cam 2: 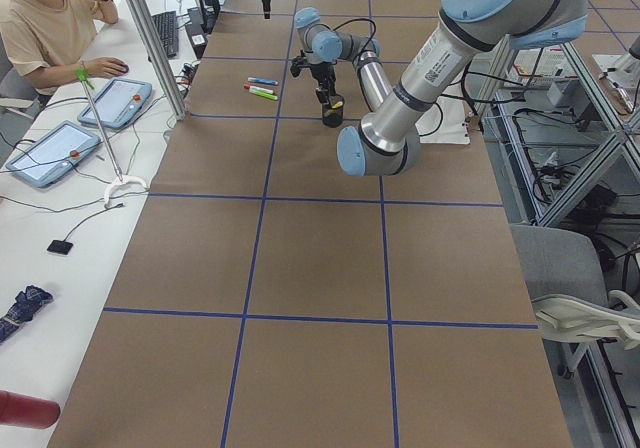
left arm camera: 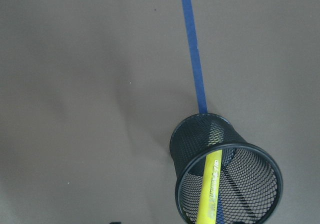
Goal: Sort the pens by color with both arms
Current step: 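Lower the left gripper into the cup and grasp the yellow marker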
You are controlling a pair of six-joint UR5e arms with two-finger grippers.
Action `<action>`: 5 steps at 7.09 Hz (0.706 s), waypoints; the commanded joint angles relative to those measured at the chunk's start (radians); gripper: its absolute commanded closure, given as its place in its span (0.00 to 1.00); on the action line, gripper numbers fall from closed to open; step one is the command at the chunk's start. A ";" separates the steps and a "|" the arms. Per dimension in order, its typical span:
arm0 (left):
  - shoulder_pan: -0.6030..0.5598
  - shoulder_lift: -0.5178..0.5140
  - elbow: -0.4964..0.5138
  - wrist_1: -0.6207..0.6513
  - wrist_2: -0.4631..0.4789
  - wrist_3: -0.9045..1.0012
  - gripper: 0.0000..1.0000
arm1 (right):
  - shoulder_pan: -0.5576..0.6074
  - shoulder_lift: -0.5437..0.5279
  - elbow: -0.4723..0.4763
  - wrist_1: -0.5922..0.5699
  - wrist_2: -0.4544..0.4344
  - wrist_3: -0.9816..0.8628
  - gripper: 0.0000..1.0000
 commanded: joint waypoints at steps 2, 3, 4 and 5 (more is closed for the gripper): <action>0.019 -0.015 0.025 0.000 0.002 0.006 0.33 | -0.007 -0.001 -0.002 0.002 -0.003 0.003 0.00; 0.019 -0.013 0.025 0.000 0.002 0.006 0.35 | -0.007 -0.001 -0.002 0.003 -0.003 0.005 0.00; 0.019 -0.012 0.025 0.000 0.004 0.006 0.43 | -0.008 -0.001 0.000 0.003 -0.001 0.008 0.00; 0.019 -0.012 0.023 0.000 0.002 0.006 0.46 | -0.008 -0.001 0.000 0.003 -0.001 0.012 0.00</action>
